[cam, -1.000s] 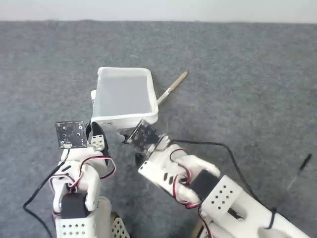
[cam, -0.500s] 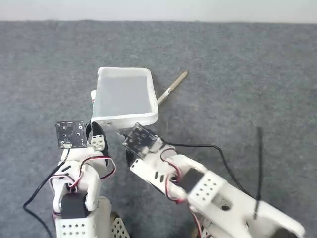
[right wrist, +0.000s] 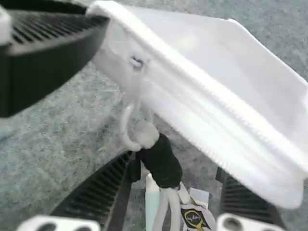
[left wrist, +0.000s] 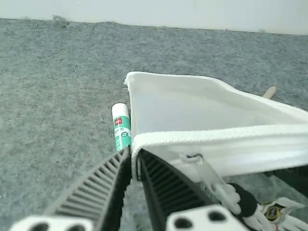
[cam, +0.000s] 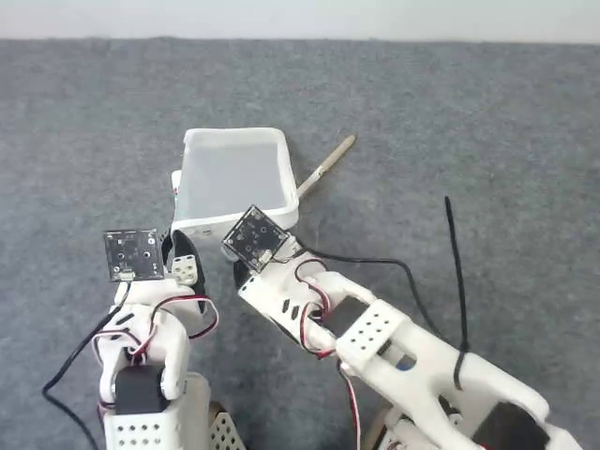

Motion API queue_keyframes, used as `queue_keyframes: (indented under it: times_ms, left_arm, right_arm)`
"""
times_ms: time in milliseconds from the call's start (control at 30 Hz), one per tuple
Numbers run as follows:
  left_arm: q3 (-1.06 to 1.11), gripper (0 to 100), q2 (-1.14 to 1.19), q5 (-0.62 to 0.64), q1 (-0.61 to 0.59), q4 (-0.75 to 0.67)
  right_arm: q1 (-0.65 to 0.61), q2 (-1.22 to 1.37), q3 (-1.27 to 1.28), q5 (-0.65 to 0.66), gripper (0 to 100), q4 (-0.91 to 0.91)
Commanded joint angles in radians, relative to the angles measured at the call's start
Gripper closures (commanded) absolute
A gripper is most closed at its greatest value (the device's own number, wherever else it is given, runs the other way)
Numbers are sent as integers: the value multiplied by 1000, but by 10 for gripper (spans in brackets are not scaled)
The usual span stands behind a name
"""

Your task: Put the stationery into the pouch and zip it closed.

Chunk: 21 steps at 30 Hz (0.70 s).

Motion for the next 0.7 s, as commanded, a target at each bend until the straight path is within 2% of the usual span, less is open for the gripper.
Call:
queue_keyframes:
  times_ms: [0, 100, 233, 400, 667]
  left_arm:
    - [-41, 989, -18, 11, -6, -21]
    - [-41, 989, -18, 11, -9, -21]
    - [-38, 989, -18, 9, -5, -20]
    - [-62, 989, -18, 11, -9, 23]
    - [-64, 989, -18, 6, -11, 37]
  right_arm:
    - [8, 51, -69, 0, 751, -62]
    - [10, 91, -69, 0, 776, -105]
    - [10, 70, -69, 2, 902, -120]
    - [12, 13, -68, 95, 987, -61]
    - [12, -150, -68, 98, 991, 171]
